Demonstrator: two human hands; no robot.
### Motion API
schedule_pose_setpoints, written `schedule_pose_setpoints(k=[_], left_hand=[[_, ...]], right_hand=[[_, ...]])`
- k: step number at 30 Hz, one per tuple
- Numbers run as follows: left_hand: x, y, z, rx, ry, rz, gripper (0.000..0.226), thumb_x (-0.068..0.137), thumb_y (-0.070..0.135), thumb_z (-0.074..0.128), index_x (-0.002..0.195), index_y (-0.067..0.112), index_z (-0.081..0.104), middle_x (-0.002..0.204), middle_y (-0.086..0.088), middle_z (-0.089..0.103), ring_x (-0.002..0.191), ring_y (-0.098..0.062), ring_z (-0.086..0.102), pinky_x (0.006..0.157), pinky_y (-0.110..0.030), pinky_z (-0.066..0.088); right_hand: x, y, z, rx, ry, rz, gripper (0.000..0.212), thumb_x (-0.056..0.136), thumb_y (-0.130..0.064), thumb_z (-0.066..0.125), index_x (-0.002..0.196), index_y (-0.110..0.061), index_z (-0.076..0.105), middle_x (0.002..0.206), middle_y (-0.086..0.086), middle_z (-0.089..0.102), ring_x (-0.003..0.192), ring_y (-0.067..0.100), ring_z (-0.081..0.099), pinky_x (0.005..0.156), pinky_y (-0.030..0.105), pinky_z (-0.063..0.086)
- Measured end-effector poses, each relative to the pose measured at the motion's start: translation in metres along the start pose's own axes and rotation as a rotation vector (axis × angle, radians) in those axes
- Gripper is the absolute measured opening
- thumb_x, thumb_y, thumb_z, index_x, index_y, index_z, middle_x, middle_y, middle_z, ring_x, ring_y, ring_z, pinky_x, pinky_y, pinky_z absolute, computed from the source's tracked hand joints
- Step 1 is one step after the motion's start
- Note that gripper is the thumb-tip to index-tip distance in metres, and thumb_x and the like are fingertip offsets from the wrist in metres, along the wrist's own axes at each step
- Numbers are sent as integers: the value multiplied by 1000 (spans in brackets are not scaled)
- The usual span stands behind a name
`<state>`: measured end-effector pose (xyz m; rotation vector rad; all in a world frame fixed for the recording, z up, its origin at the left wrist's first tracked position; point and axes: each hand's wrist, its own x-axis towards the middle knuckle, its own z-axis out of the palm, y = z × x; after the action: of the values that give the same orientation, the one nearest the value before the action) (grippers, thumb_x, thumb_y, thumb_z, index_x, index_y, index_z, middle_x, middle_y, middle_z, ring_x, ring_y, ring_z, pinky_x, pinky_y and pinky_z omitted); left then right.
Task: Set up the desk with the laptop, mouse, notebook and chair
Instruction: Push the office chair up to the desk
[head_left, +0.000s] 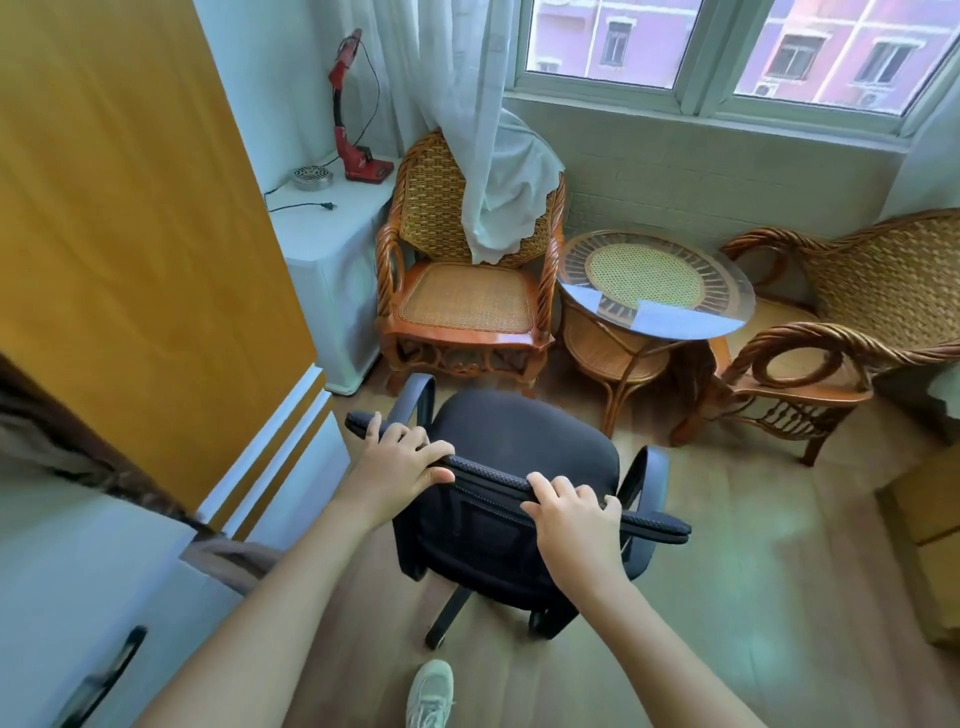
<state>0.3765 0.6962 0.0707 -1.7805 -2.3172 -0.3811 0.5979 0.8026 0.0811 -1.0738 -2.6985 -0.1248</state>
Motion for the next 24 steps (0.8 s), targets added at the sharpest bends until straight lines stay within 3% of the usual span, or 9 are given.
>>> schedule_pose_setpoints(k=[6, 11, 16, 20, 24], left_hand=[[-65, 54, -18, 70, 5, -133, 64, 94, 64, 8, 108, 29, 60, 87, -1, 62, 83, -30, 60, 96, -68, 37], [-117, 106, -28, 134, 1, -221, 63, 94, 63, 8, 106, 29, 60, 86, -1, 61, 81, -28, 59, 94, -67, 39], [-164, 148, -37, 202, 6, -274, 49, 92, 60, 22, 103, 28, 58, 82, -1, 60, 78, -28, 60, 94, -68, 40], [-211, 183, -48, 229, 23, -309, 60, 94, 62, 13, 101, 28, 62, 82, -1, 60, 78, -27, 60, 93, -66, 42], [-259, 224, -65, 239, 32, -363, 54, 90, 60, 25, 97, 26, 66, 80, -2, 61, 75, -28, 60, 91, -66, 43]], right_hand=[[-50, 19, -17, 87, -42, -119, 22, 89, -36, 57, 108, -24, 58, 84, 1, 64, 74, 32, 59, 74, 47, 43], [-94, 37, -27, 90, -54, -196, 23, 88, -35, 58, 108, -23, 59, 83, 2, 62, 75, 32, 58, 74, 47, 43], [-139, 47, -47, 120, -164, -248, 29, 96, -38, 42, 121, -27, 50, 95, 1, 60, 89, 30, 55, 82, 45, 39], [-187, 48, -58, 131, -151, -276, 26, 93, -35, 50, 117, -27, 54, 90, 1, 61, 84, 31, 57, 81, 48, 40], [-239, 54, -65, 105, -65, -323, 26, 82, -29, 68, 105, -24, 59, 75, 1, 61, 70, 32, 59, 74, 49, 44]])
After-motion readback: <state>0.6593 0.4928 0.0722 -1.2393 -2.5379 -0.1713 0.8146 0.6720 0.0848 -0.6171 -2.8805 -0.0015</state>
